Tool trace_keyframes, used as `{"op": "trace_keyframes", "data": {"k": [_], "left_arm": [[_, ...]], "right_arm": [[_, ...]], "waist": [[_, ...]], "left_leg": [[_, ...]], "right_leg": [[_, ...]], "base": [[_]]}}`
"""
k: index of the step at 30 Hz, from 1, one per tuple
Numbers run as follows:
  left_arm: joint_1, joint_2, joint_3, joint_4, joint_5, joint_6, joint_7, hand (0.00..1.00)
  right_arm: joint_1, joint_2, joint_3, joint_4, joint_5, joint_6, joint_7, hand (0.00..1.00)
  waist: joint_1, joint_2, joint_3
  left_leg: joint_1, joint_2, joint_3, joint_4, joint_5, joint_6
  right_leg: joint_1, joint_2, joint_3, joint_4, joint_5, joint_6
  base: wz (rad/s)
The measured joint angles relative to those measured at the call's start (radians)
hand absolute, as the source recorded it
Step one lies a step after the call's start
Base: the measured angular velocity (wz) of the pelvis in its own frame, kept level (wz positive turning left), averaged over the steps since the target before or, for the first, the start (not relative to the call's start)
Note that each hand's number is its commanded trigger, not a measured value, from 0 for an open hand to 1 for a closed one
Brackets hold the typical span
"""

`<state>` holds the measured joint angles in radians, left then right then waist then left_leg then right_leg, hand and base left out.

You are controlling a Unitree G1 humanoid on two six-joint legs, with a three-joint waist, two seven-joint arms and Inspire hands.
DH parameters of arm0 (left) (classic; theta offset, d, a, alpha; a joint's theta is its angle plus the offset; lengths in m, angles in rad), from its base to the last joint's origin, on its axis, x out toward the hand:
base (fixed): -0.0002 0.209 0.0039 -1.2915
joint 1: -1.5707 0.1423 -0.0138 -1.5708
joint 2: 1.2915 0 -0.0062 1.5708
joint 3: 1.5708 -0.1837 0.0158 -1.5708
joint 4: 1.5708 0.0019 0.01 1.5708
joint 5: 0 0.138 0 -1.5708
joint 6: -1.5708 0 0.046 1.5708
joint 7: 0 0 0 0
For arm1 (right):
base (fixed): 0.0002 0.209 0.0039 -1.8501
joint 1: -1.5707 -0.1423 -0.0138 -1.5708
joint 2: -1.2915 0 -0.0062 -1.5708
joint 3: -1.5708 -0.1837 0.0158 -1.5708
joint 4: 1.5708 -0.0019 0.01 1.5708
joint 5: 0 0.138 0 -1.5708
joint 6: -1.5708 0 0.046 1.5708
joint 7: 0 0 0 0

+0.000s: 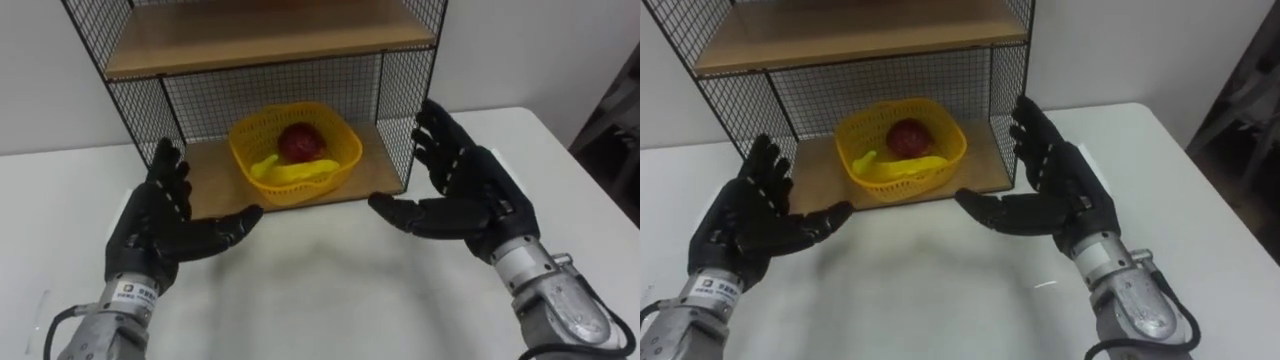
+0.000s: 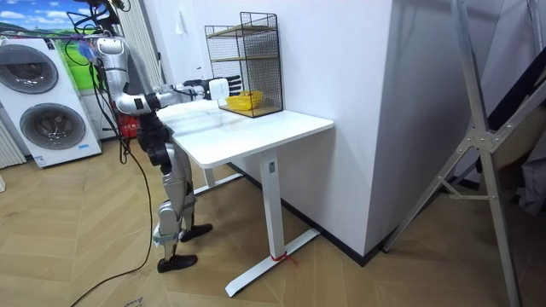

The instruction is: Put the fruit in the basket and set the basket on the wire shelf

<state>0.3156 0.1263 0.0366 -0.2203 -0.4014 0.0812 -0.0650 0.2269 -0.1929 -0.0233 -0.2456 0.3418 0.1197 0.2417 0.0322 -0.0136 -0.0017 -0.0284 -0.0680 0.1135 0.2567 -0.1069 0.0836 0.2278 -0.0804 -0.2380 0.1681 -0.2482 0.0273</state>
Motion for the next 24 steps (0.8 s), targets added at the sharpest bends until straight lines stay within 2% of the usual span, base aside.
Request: {"op": "trace_keyframes", "data": {"k": [2, 4, 6, 7, 9, 10, 11, 13, 16, 18, 19, 21, 24], "left_arm": [[0.004, 0.000, 0.001, 0.000, 0.000, -0.004, -0.015, 0.00], [0.005, 0.001, 0.001, -0.001, 0.007, -0.013, -0.031, 0.00], [0.013, 0.008, 0.002, -0.025, 0.048, -0.030, -0.037, 0.00], [0.018, 0.010, 0.004, -0.030, 0.052, -0.039, -0.037, 0.00], [0.048, 0.012, 0.015, -0.039, 0.057, -0.070, -0.038, 0.00], [0.055, 0.011, 0.024, -0.042, 0.061, -0.070, -0.041, 0.00], [0.077, 0.008, 0.051, -0.060, 0.069, -0.073, -0.046, 0.00], [0.102, 0.007, 0.098, -0.075, 0.092, -0.104, -0.045, 0.00], [0.119, 0.006, 0.172, -0.082, 0.101, -0.167, -0.020, 0.00], [0.145, -0.004, 0.207, -0.104, 0.114, -0.233, 0.059, 0.00], [0.150, -0.008, 0.213, -0.112, 0.120, -0.248, 0.089, 0.00], [0.157, -0.027, 0.247, -0.126, 0.152, -0.316, 0.213, 0.00], [0.157, -0.035, 0.315, -0.142, 0.221, -0.371, 0.345, 0.00]], "right_arm": [[0.002, 0.000, -0.002, 0.000, 0.001, -0.001, 0.008, 0.00], [0.007, 0.000, -0.002, 0.000, 0.001, -0.019, 0.020, 0.00], [0.043, 0.000, -0.007, -0.010, 0.002, -0.065, 0.022, 0.00], [0.053, 0.000, -0.008, -0.011, 0.002, -0.073, 0.021, 0.00], [0.086, 0.000, -0.026, -0.013, -0.002, -0.078, 0.014, 0.00], [0.098, 0.001, -0.035, -0.018, -0.008, -0.078, 0.009, 0.00], [0.133, 0.004, -0.054, -0.044, -0.031, -0.080, -0.003, 0.00], [0.174, 0.007, -0.091, -0.066, -0.044, -0.108, -0.014, 0.00], [0.189, 0.010, -0.157, -0.069, -0.072, -0.158, -0.054, 0.00], [0.217, 0.022, -0.194, -0.088, -0.072, -0.207, -0.116, 0.00], [0.228, 0.026, -0.198, -0.093, -0.072, -0.222, -0.135, 0.00], [0.247, 0.029, -0.199, -0.102, -0.073, -0.266, -0.213, 0.00], [0.266, 0.034, -0.231, -0.130, -0.115, -0.313, -0.315, 0.00]], "waist": [[0.000, 0.002, -0.0001], [0.003, 0.004, -0.0009], [0.002, 0.007, -0.0027], [0.002, 0.009, -0.0041], [0.000, 0.018, -0.0090], [0.001, 0.019, -0.0101], [0.001, 0.020, -0.0114], [-0.001, 0.018, -0.0097], [-0.001, 0.018, -0.0055], [0.001, 0.018, -0.0050], [0.004, 0.018, -0.0050], [0.012, 0.018, -0.0048], [0.026, 0.020, -0.0046]], "left_leg": [[-0.002, 0.000, -0.001, 0.003, 0.000, 0.000], [-0.003, 0.000, -0.003, 0.003, 0.000, 0.000], [-0.017, 0.000, -0.011, 0.010, 0.000, 0.000], [-0.021, 0.000, -0.012, 0.010, 0.000, 0.000], [-0.028, -0.001, -0.013, 0.013, 0.000, 0.001], [-0.028, -0.001, -0.013, 0.014, 0.000, 0.001], [-0.027, -0.001, -0.012, 0.014, 0.000, 0.001], [-0.027, -0.001, -0.013, 0.012, 0.000, 0.001], [-0.030, -0.009, -0.021, 0.014, -0.001, -0.001], [-0.029, -0.013, -0.030, 0.009, -0.004, -0.005], [-0.028, -0.013, -0.031, 0.009, -0.004, -0.005], [-0.027, -0.014, -0.031, 0.006, -0.001, -0.001], [-0.030, -0.015, -0.031, 0.002, 0.000, -0.001]], "right_leg": [[-0.001, 0.001, 0.000, 0.000, -0.001, -0.001], [-0.002, 0.001, 0.001, 0.000, -0.001, -0.001], [-0.011, 0.002, -0.004, 0.000, -0.002, -0.001], [-0.015, 0.002, -0.004, 0.000, -0.002, -0.001], [-0.020, 0.002, -0.006, 0.001, -0.002, -0.001], [-0.020, 0.001, -0.009, 0.001, -0.002, -0.001], [-0.018, 0.001, -0.011, 0.001, -0.002, -0.001], [-0.017, 0.001, -0.016, 0.001, -0.002, -0.001], [-0.017, 0.003, -0.017, 0.000, -0.002, -0.001], [-0.017, 0.001, -0.014, 0.001, -0.009, 0.002], [-0.017, 0.001, -0.014, 0.001, -0.009, 0.002], [-0.017, 0.001, -0.013, 0.001, -0.010, 0.002], [-0.021, 0.000, -0.014, 0.000, -0.010, 0.002]], "base": [[0.00], [0.00], [0.06], [0.04], [0.00], [0.04], [0.00], [0.02], [0.03], [0.08], [0.05], [0.00], [0.00]]}}
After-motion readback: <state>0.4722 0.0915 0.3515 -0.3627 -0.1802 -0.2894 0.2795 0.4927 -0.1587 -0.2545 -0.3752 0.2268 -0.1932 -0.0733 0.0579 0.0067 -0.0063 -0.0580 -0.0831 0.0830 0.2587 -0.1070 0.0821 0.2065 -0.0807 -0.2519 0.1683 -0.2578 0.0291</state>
